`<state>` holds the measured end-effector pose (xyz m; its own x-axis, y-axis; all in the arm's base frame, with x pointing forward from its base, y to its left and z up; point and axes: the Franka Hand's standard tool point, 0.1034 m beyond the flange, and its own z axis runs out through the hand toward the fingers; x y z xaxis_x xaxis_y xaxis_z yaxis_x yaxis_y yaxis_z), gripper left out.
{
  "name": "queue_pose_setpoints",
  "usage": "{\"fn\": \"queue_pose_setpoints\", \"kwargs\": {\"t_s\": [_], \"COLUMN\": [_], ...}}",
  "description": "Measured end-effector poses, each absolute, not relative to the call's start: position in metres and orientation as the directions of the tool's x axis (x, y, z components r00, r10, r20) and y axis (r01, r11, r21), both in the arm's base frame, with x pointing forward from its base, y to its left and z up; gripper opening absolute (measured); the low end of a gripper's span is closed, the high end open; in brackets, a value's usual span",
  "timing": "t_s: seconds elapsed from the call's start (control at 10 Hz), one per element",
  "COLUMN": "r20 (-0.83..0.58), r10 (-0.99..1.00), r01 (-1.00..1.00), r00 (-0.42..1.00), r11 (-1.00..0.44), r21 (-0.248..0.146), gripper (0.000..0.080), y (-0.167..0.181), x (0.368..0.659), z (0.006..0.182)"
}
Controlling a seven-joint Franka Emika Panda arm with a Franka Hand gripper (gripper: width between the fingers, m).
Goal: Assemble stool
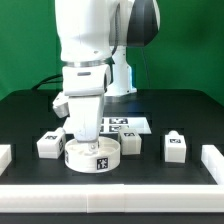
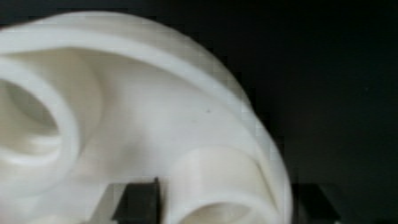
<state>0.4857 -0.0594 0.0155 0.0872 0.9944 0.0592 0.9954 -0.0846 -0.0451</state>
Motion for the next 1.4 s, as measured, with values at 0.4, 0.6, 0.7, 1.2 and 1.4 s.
{"fn": "queue_pose_setpoints", "kwargs": {"t_s": [0.4, 0.6, 0.7, 1.2, 1.4], "r20": [0.06, 0.057, 0.059, 0.08, 0.084], "r10": [0.995, 0.998, 0.998, 0.987, 0.973], "r01": [0.996, 0.999, 1.0, 0.99, 0.977], "r00": [0.082, 0.038, 0.025, 0.137, 0.213], "r11": [-0.079, -0.037, -0.024, -0.139, -0.215], "r21": [-0.044, -0.02, -0.014, 0.014, 0.014], "gripper": [0.032, 0.032, 0.032, 0.032, 0.032], "y": [-0.059, -0.05, -0.043, 0.003, 0.027], "x": [0.489, 0.516, 0.529, 0.571, 0.577], "z": [0.015, 0.015, 0.016, 0.017, 0.017]}}
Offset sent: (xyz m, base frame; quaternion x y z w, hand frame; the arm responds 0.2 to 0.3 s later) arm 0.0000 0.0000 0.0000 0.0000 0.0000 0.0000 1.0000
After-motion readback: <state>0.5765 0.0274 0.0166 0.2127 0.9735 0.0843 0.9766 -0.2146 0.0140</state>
